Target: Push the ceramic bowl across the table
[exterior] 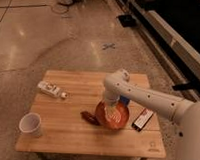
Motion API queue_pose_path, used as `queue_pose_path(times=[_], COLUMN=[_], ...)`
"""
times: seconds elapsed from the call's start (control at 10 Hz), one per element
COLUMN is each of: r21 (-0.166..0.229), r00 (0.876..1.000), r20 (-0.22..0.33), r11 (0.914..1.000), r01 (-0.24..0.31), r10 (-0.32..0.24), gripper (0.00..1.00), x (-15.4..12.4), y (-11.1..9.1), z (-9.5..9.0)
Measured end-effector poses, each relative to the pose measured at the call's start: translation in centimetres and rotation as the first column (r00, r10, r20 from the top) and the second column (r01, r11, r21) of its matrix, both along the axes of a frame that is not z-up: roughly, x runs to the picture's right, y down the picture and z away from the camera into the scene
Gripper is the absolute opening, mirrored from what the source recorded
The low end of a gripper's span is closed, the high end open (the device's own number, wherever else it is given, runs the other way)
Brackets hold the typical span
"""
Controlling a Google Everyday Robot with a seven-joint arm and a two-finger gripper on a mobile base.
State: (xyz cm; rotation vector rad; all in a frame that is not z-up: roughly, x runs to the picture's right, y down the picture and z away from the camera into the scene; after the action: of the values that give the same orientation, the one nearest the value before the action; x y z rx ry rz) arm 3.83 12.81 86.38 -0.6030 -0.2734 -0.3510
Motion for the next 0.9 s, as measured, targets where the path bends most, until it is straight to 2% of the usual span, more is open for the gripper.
queue_pose_path(times=[0.5, 0.9], r21=[0.028, 0.036], r00=[0.998, 0.995], r20=[0.044, 0.072], r11=[0.9989, 0.9969], r01=[0.037, 0.070], r10=[-0.038, -0.072], gripper=[0.65, 0.65], x=[-2.9, -5.2], y=[-1.5, -1.6], z=[1.4, 2.1])
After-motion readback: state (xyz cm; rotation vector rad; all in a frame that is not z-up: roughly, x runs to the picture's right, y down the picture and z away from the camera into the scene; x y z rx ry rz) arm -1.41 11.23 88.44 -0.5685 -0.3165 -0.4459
